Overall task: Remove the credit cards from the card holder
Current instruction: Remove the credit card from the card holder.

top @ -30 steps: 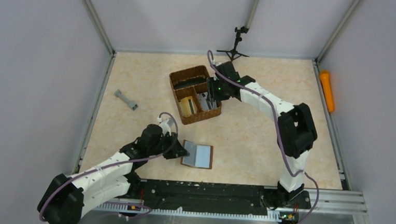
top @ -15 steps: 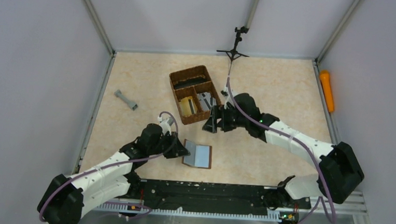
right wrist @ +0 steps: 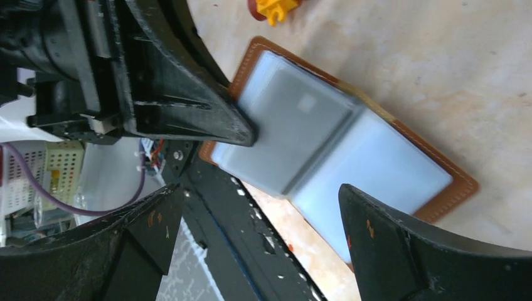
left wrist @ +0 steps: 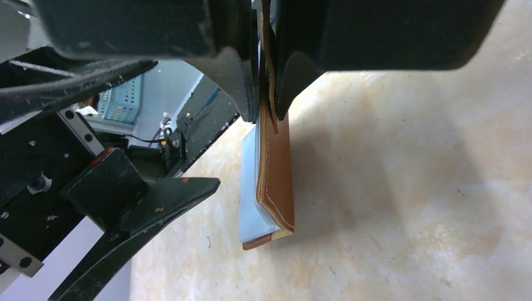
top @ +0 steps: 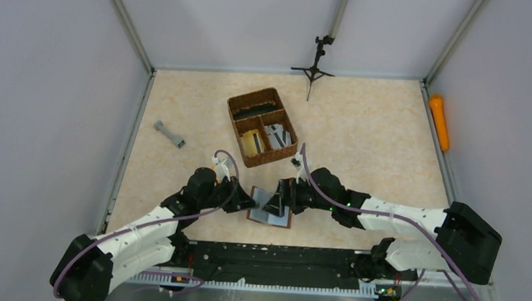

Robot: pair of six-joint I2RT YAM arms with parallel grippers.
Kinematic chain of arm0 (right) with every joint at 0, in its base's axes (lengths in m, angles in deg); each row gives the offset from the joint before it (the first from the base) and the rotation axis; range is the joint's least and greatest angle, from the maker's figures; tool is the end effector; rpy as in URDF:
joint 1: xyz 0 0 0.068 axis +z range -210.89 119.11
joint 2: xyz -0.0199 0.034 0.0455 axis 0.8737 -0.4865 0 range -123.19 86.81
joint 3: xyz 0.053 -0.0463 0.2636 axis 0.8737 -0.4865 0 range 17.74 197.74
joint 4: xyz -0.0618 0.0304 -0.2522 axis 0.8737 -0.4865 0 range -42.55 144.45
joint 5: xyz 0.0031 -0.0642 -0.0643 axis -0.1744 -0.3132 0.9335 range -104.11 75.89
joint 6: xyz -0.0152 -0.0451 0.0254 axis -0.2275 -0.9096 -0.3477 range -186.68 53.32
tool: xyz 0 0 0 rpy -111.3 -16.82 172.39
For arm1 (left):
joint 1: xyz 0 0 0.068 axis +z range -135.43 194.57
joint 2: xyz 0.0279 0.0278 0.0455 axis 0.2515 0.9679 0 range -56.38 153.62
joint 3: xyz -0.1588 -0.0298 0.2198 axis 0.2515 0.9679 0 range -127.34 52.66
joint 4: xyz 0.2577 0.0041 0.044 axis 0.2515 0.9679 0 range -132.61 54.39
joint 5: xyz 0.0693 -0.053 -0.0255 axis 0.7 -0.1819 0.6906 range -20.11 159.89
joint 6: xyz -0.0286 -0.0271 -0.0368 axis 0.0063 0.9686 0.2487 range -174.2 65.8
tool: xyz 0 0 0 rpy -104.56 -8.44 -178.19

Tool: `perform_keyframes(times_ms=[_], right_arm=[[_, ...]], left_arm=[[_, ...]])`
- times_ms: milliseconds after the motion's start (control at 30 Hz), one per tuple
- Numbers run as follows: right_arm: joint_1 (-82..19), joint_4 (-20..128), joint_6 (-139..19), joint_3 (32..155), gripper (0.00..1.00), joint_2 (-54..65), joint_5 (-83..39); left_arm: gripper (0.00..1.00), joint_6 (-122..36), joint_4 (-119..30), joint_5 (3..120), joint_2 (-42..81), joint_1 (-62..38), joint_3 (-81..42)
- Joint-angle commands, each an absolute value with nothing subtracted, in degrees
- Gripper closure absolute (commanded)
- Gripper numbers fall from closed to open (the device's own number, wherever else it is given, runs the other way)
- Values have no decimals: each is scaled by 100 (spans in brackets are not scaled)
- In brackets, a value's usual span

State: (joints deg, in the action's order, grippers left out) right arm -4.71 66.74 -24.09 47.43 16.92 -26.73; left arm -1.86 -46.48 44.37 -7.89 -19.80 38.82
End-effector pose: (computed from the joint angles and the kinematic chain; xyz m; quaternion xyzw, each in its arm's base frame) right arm 0.1334 0.2130 0.1982 -0.1571 0.8388 0.4505 0.2622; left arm 0.1332 -0.1096 0.1670 -0.0246 0.8545 -0.4705 0.2187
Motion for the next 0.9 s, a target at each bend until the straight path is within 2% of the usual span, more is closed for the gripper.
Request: perform_keyframes(times_ms=[0, 200, 300, 533, 700, 867], right_arm=[[-149, 7621, -2114, 4709, 4, 1606, -2301], [-11, 7421, -2122, 4841, 5, 1486, -2063], [34, 7240, -2173, 4942, 9, 1404, -1982], [281, 6754, -2332, 5164, 9, 1342, -1579], [301, 6763, -2333, 5166, 32, 1359, -1553], [330, 6727, -2335, 5182, 37, 1398, -1512]], left_arm=[[94, 406, -5846, 4060, -839, -1965, 4195], [94, 895, -6721, 3853, -821, -1967, 4441], [94, 983, -6888, 3816, -841, -1969, 4449], [93, 1149, -7178, 3810, -915, -1970, 4481], [93, 1387, -7645, 3646, -813, -1965, 4523], [91, 1614, -8104, 3527, -721, -1965, 4612]])
